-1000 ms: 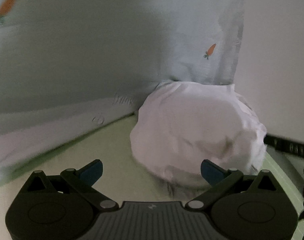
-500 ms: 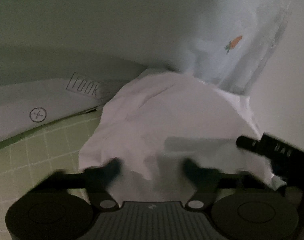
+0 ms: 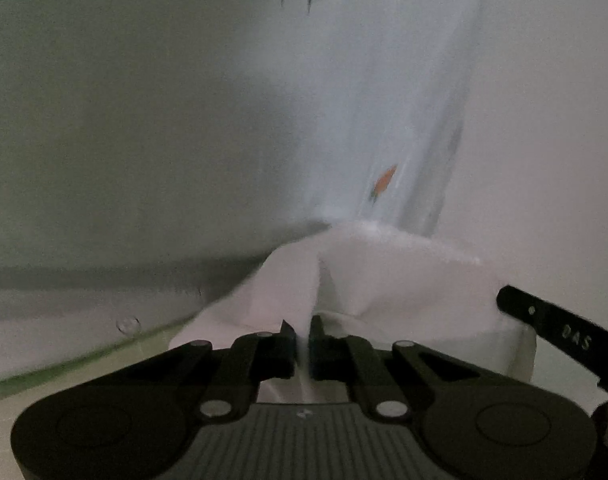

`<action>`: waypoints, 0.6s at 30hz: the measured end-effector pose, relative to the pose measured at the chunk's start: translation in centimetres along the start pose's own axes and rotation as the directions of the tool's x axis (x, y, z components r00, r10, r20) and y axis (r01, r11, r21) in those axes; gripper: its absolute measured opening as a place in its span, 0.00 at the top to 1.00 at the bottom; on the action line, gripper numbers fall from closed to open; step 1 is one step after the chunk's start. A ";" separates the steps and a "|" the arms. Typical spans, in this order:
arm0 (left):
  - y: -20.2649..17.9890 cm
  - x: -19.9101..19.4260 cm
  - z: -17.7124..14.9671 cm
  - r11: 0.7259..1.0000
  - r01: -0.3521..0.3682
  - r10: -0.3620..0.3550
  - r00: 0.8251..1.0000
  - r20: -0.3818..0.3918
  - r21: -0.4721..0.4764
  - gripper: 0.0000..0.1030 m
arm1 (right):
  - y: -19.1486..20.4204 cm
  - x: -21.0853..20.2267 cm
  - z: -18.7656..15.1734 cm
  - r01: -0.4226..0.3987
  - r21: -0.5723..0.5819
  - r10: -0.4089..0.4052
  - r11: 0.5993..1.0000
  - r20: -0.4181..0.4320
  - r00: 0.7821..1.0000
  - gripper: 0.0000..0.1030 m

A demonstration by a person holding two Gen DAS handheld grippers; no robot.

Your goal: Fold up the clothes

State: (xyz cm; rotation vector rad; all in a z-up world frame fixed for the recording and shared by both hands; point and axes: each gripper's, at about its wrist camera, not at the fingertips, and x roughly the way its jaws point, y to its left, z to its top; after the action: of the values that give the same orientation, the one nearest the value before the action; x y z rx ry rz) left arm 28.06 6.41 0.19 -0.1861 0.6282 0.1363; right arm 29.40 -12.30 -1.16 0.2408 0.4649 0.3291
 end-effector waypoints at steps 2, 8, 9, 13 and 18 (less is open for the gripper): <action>-0.2 -4.0 0.4 1.000 0.013 -0.013 0.998 0.057 -0.014 0.95 | 1.0 -3.7 1.0 -0.037 -0.008 0.037 0.999 0.044 0.998 0.93; 0.1 -17.7 0.8 0.999 0.047 -0.041 0.964 0.262 -0.018 0.95 | 5.0 -15.7 3.1 -0.144 -0.042 0.150 0.989 0.203 0.968 0.93; 0.4 -20.1 0.8 0.998 0.057 -0.048 0.954 0.296 -0.021 0.95 | 5.6 -17.6 3.4 -0.162 -0.045 0.168 0.986 0.225 0.960 0.93; 2.2 -29.6 -0.1 0.997 0.069 -0.052 0.904 0.424 -0.024 0.95 | 8.3 -24.8 4.0 -0.229 -0.070 0.240 0.971 0.311 0.920 0.93; 5.1 -39.6 -2.7 0.999 0.027 -0.007 0.854 0.520 -0.032 0.95 | 13.8 -32.6 2.6 -0.335 -0.124 0.357 0.934 0.360 0.862 0.93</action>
State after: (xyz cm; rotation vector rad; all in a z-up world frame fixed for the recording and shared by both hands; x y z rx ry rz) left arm -6.17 7.97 20.91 -0.1816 0.0800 0.1736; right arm -0.39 -11.86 18.17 0.3251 0.0240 0.6352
